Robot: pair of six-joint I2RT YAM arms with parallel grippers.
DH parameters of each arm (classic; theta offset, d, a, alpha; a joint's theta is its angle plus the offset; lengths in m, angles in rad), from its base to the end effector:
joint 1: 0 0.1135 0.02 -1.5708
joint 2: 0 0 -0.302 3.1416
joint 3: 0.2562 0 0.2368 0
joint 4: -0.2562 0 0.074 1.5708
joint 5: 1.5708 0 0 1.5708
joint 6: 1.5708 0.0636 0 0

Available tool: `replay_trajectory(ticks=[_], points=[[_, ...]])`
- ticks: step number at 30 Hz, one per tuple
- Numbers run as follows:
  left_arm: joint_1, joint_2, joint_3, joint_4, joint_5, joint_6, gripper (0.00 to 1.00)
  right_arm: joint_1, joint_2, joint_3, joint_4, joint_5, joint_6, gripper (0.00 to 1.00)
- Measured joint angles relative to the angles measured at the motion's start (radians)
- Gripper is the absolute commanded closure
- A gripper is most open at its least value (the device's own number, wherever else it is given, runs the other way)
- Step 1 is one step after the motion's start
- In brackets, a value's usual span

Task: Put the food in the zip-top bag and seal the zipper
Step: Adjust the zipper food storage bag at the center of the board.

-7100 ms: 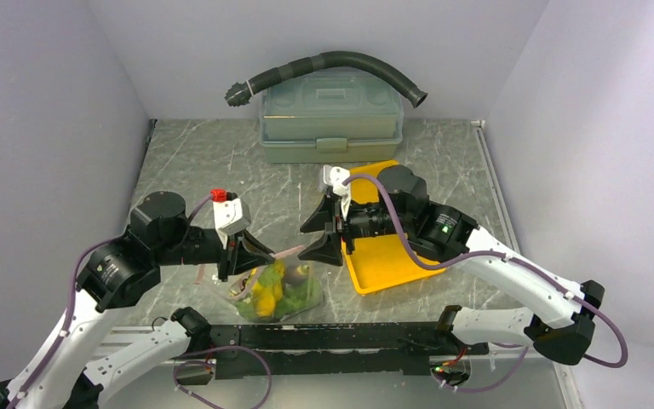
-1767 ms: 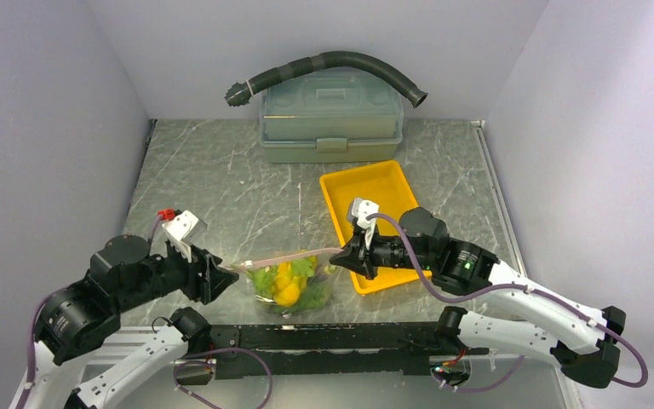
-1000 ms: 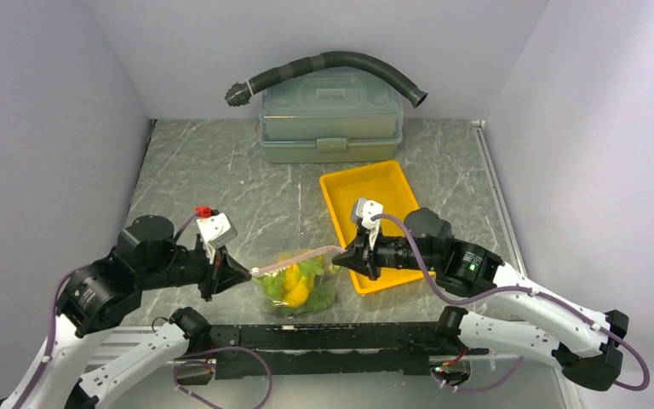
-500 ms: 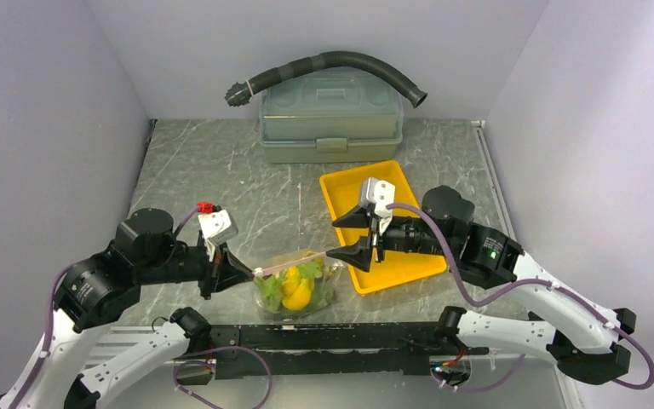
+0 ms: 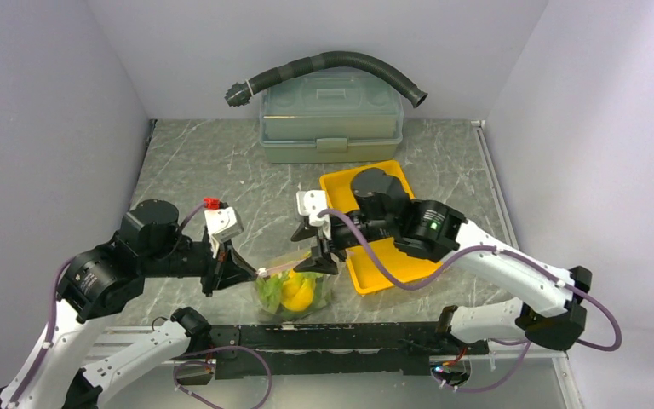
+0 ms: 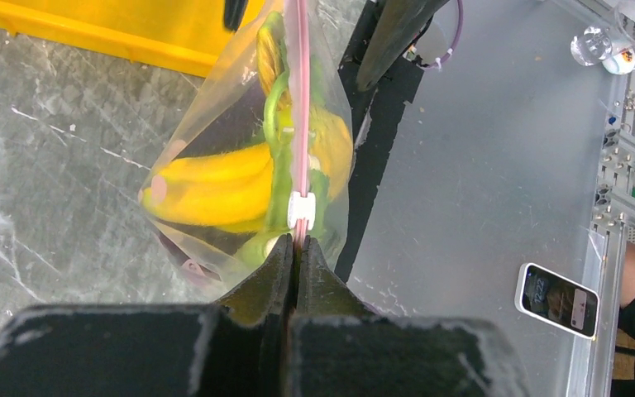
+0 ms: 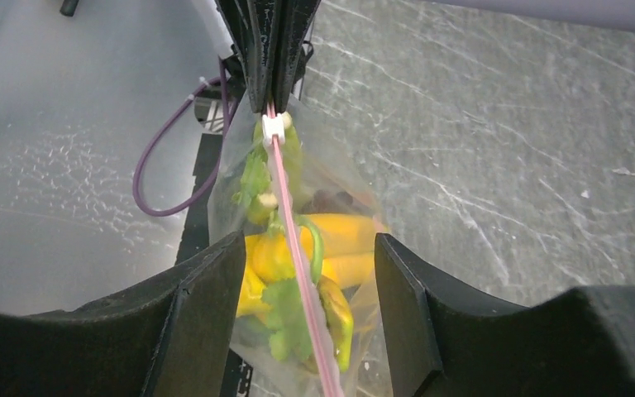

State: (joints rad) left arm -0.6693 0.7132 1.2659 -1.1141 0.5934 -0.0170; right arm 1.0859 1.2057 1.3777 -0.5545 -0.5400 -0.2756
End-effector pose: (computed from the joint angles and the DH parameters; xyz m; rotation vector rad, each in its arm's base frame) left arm 0.0268 -0.0666 0.4150 1.0419 1.9372 -1.0276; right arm 0.0861 0.2336 0.4459 -1.5587 1.3268 1.0476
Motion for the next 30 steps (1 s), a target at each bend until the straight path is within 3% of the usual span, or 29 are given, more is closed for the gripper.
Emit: replay_trajectory(ticks=[10, 15, 18, 22, 24, 27, 29, 30], points=[[0.000, 0.000, 0.014, -0.005, 0.024, 0.009, 1.00, 0.031, 0.124, 0.065, -0.039, -0.046, -0.039, 0.59], [0.000, 0.010, 0.026, -0.004, 0.037, 0.018, 1.00, 0.055, 0.166, 0.080, -0.047, -0.046, -0.043, 0.98], [0.000, 0.012, 0.026, -0.005, 0.039, 0.020, 1.00, 0.063, 0.182, 0.095, -0.066, -0.044, -0.047, 1.00], [0.000, 0.011, 0.032, 0.001, 0.035, 0.021, 0.82, 0.069, 0.187, 0.116, -0.086, -0.029, -0.048, 1.00], [0.000, 0.008, 0.039, 0.008, 0.025, 0.020, 0.64, 0.074, 0.186, 0.126, -0.091, -0.006, -0.048, 1.00], [0.000, -0.014, 0.049, 0.041, -0.008, 0.015, 0.51, 0.080, 0.180, 0.137, -0.095, 0.038, -0.047, 1.00], [0.000, -0.047, 0.055, 0.063, -0.049, 0.009, 0.30, 0.081, 0.168, 0.147, -0.100, 0.073, -0.045, 1.00], [0.000, -0.066, 0.058, 0.071, -0.071, 0.000, 0.23, 0.082, 0.160, 0.151, -0.102, 0.089, -0.043, 1.00]])
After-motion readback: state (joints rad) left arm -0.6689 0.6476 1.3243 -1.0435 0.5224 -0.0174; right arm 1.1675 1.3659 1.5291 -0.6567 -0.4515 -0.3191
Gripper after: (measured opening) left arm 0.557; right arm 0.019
